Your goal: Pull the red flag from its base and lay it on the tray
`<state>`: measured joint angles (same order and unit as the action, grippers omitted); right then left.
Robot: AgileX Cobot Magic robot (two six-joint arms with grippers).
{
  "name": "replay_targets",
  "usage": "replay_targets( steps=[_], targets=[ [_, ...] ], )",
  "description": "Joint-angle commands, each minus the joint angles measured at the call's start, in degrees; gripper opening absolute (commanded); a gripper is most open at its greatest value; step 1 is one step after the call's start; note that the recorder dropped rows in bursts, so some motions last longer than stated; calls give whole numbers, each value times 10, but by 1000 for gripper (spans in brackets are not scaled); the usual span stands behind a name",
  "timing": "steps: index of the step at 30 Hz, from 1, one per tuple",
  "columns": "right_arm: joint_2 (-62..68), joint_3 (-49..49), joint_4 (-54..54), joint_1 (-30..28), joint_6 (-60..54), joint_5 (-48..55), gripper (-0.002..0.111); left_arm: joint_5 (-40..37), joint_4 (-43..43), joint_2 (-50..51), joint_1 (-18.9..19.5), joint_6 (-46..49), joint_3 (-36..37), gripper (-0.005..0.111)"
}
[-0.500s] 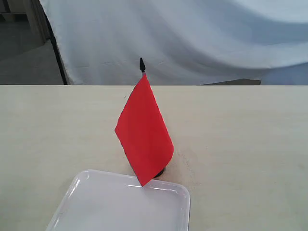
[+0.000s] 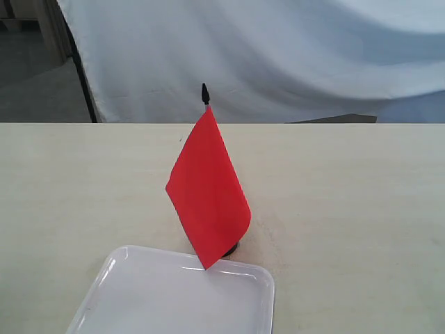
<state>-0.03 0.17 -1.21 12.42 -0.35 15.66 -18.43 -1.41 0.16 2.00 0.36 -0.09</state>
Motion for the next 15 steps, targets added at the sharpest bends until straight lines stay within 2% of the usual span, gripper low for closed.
replay_targets(
  steps=[1,7,9,15],
  targets=[
    [0,-2,-3,-4,-1,-3,0,1,-3,-2,1,-4,1,0],
    [0,-2,-3,-4,-1,-43,0,1,-3,-2,-14,-4,1,0],
    [0,-2,-3,-4,-1,-105,0,1,-3,-2,-14,-4,1,0],
    [0,-2,-3,-4,-1,-391,0,1,-3,-2,-14,-4,1,0]
  ],
)
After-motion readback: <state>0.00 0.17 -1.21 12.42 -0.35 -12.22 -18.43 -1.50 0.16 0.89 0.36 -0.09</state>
